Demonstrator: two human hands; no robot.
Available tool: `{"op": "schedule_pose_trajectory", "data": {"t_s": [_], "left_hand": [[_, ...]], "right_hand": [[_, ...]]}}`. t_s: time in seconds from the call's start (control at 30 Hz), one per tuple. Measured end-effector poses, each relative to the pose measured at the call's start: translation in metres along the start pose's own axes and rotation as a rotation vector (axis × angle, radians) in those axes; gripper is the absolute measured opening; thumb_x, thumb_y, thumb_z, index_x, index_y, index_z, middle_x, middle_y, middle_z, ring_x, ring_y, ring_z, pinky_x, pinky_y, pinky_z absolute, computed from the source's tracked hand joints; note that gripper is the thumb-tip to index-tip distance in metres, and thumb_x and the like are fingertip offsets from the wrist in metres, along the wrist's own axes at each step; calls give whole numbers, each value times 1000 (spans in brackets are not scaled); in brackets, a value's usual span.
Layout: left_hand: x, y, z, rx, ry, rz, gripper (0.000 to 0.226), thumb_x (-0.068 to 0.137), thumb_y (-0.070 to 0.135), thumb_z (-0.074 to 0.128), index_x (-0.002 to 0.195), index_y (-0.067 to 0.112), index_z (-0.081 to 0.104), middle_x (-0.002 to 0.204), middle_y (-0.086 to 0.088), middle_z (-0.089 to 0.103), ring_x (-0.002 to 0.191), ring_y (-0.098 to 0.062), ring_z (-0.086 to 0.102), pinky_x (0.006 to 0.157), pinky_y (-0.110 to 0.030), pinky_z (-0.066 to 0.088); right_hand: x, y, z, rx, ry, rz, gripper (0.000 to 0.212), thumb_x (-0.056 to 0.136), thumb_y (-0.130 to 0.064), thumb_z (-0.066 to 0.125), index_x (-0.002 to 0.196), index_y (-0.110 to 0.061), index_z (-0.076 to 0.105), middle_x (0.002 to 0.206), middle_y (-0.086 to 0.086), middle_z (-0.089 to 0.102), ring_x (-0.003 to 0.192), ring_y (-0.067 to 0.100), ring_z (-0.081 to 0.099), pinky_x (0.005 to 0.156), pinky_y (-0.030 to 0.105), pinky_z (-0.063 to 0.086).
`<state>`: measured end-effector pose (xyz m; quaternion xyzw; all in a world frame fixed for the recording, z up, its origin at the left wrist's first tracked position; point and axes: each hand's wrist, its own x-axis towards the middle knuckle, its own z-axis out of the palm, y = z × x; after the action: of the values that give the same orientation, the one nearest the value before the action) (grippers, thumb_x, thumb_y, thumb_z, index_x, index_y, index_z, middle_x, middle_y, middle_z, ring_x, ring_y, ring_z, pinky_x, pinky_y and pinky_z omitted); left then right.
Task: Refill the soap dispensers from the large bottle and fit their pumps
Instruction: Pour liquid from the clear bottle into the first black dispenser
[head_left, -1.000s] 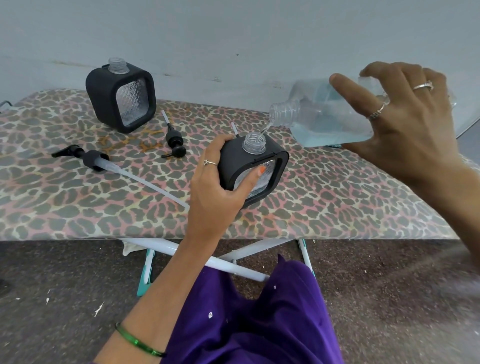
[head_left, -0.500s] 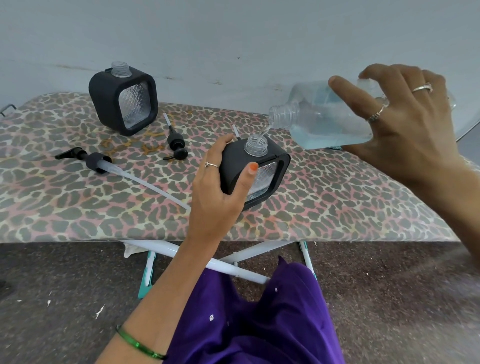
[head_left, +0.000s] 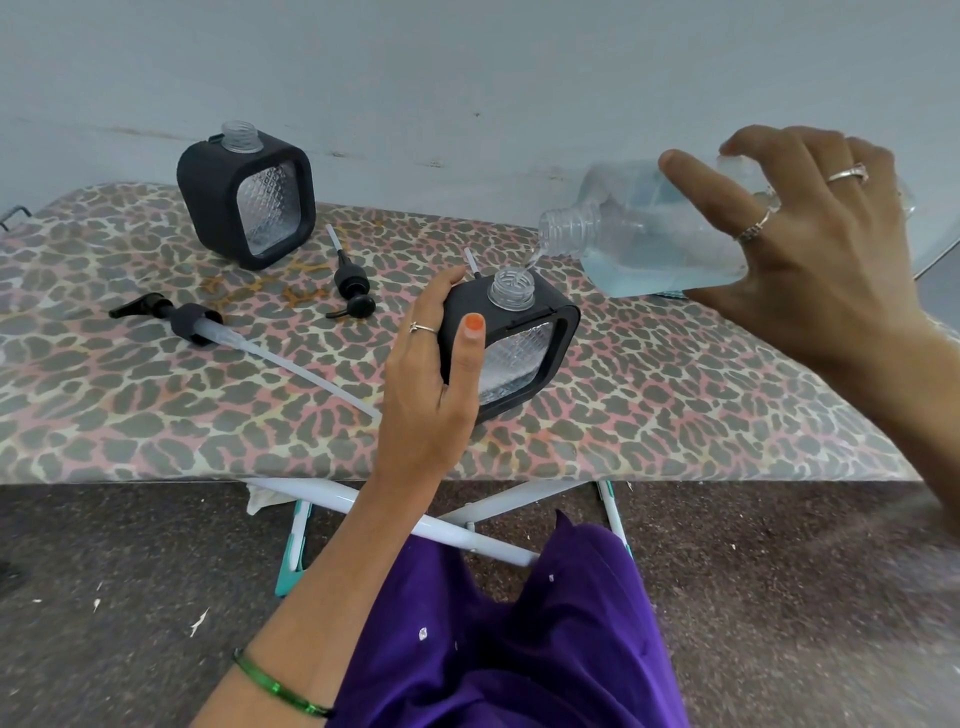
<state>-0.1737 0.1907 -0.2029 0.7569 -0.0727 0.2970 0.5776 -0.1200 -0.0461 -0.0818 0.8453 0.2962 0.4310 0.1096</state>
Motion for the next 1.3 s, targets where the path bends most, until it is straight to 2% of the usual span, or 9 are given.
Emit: {"op": "schedule_pose_trajectory", "data": {"t_s": [0.33, 0.47, 0.57, 1.13, 1.3], "left_hand": [[0, 1, 0, 18, 1, 3, 55, 99, 48, 30, 141, 15, 44, 122, -7, 64, 108, -23, 62, 90, -41, 52], [0, 1, 0, 8, 0, 7, 55, 100, 48, 30, 141, 14, 44, 123, -7, 63, 110, -22, 62, 91, -46, 52], [0, 1, 0, 3, 4, 7, 54, 100, 47, 30, 141, 14, 44, 124, -5, 63, 112, -19, 61, 92, -44, 52], [0, 1, 0, -1, 3, 6, 57, 100, 48, 30, 142, 11, 44, 127, -9, 62, 115, -24, 60, 93, -47, 50], [1, 2, 0, -10, 6, 11, 55, 100, 45, 31, 140, 10, 44, 127, -6, 61, 116, -19, 59, 96, -43, 50]], "right_hand": [[0, 0, 1, 5, 9, -4, 56, 90, -47, 61, 137, -26, 42, 120, 22, 56, 102, 42, 55, 83, 51, 40], [0, 0, 1, 7, 14, -4, 53, 91, -48, 59, 137, -26, 42, 120, 22, 56, 102, 42, 55, 83, 51, 40], [0, 0, 1, 7, 17, -3, 52, 92, -48, 57, 136, -26, 42, 120, 22, 56, 102, 42, 55, 83, 51, 40], [4, 1, -1, 1, 3, -4, 58, 88, -45, 63, 137, -26, 41, 122, 22, 55, 103, 43, 54, 83, 52, 40], [4, 1, -1, 4, 1, 0, 57, 88, -46, 61, 138, -26, 42, 122, 22, 55, 104, 42, 53, 84, 52, 39]]}}
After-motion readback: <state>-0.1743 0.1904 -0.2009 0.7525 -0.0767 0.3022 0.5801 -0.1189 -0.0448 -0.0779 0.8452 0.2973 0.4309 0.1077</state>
